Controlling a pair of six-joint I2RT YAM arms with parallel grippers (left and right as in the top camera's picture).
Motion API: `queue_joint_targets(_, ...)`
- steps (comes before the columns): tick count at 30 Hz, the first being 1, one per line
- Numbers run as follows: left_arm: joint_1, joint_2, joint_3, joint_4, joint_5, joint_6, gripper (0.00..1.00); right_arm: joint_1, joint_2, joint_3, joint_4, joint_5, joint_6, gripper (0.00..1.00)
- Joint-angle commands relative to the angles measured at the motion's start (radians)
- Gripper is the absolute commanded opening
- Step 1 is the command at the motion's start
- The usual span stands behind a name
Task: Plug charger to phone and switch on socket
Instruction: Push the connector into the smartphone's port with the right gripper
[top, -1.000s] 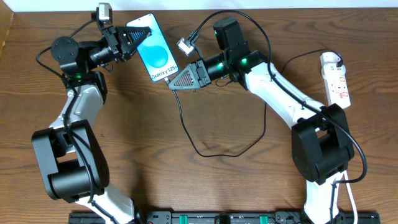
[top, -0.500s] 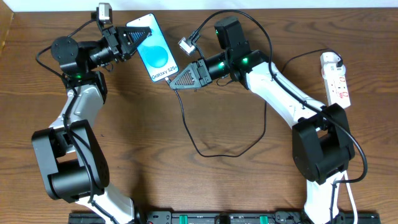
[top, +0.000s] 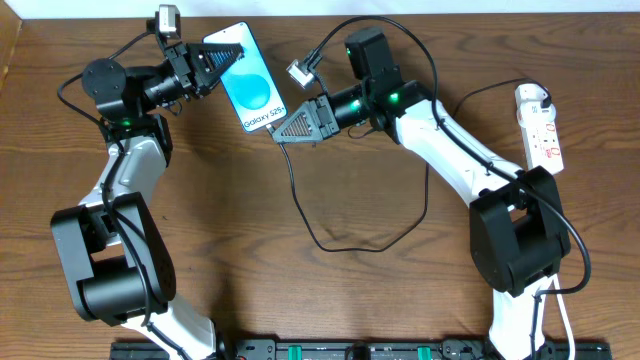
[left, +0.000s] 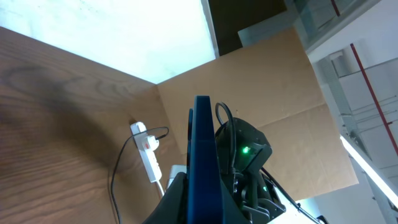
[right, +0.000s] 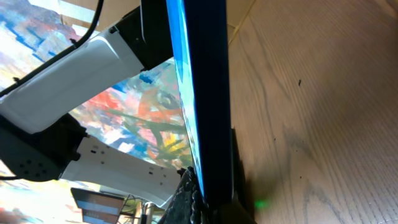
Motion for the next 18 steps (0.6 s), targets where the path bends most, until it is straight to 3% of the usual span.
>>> queue_joint_targets(1,-0.005,-0.028,0.016,0.012,0.044,0.016,0.07,0.018,-0.003,0.006,0.026,0.053,0.025,0.01)
queue_joint_targets(18,-0.005,-0.028,0.016,0.012,0.056,0.024,0.07,0.018,-0.003,0.006,0.217,0.105,0.196,0.01)
